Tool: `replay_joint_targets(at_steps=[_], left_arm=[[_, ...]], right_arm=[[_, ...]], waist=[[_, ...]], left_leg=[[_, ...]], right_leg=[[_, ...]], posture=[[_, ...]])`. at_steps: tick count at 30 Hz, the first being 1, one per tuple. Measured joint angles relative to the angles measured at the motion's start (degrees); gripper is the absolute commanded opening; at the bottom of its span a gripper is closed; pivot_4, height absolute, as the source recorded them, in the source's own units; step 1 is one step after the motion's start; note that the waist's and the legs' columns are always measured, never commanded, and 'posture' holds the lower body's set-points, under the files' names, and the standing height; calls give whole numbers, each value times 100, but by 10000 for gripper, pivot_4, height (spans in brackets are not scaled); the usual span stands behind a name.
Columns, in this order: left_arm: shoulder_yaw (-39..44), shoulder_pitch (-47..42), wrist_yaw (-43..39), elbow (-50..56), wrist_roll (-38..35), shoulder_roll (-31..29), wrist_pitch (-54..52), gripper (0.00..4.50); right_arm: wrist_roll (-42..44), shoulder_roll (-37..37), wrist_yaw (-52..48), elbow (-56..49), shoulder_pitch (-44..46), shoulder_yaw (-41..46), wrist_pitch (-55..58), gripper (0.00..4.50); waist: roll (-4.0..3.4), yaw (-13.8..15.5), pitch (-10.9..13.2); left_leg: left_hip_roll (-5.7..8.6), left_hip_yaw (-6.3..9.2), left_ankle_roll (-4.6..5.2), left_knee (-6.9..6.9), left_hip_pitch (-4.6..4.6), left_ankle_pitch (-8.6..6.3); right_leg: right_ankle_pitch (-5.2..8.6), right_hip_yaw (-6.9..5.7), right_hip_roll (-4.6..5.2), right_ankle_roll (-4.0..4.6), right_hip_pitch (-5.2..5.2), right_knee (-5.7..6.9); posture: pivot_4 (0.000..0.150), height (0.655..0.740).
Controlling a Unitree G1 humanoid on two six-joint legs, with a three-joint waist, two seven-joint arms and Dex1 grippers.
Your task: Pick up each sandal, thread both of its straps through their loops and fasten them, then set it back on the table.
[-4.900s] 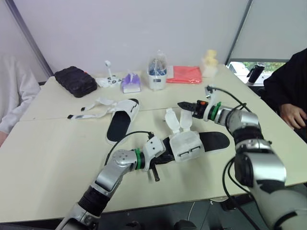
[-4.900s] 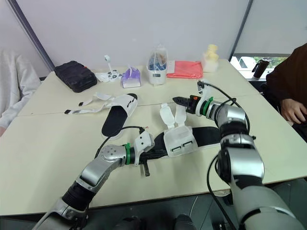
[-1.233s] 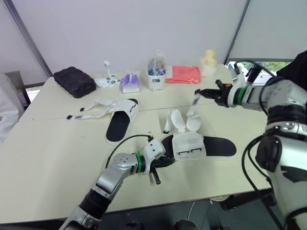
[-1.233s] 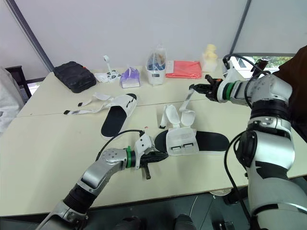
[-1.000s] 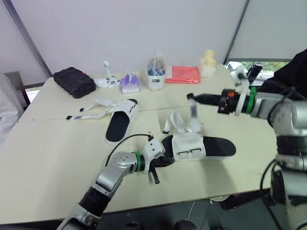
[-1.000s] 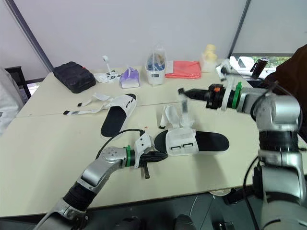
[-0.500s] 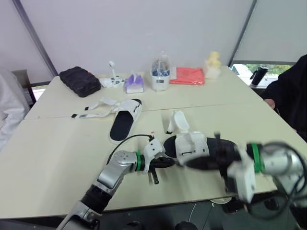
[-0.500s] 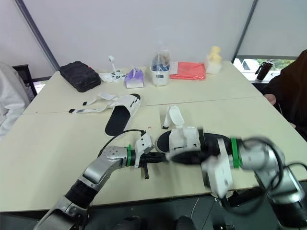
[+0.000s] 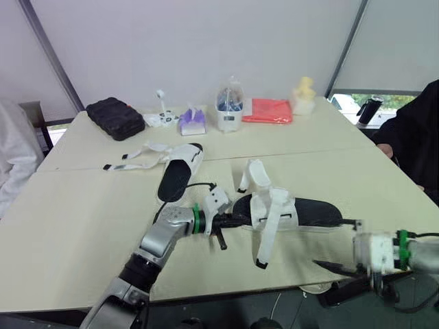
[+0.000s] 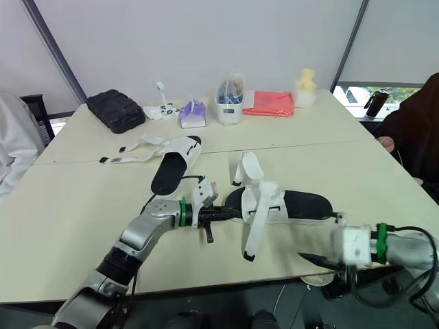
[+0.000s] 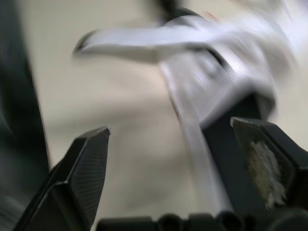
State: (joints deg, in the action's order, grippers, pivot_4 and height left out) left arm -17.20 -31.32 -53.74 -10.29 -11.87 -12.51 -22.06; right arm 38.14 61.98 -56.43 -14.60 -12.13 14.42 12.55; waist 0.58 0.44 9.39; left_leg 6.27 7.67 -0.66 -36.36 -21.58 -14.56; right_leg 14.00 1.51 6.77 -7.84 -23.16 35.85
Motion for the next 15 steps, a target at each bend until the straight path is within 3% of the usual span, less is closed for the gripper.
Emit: replay_joint_targets(at_steps=[4, 6, 15], left_arm=[[-225, -83, -110, -343, 202, 22, 319, 0], [-270, -130, -143, -530, 272, 51, 496, 0], [-495, -395, -64, -886, 763, 122, 1103, 0]], right_arm=[[2563, 330, 691, -603, 335, 207, 2734, 44742], [3228, 131, 1100, -663, 556, 144, 3387, 44742], [3440, -903, 2219, -896, 817, -448, 4291, 44742]], waist=[[6, 43, 2], [10, 63, 4], [4, 187, -1]], left_leg=[[-7, 9, 3, 5, -4, -2], [-4, 11, 8, 1, -17, -4], [7, 9, 31, -70, -77, -19]], right_leg=[[8, -17, -3, 14, 15, -31], [0, -21, -1, -1, 14, -47], [-32, -22, 1, -36, -10, -58]], posture=[[1500, 7400], [1500, 7400], [1500, 7400]])
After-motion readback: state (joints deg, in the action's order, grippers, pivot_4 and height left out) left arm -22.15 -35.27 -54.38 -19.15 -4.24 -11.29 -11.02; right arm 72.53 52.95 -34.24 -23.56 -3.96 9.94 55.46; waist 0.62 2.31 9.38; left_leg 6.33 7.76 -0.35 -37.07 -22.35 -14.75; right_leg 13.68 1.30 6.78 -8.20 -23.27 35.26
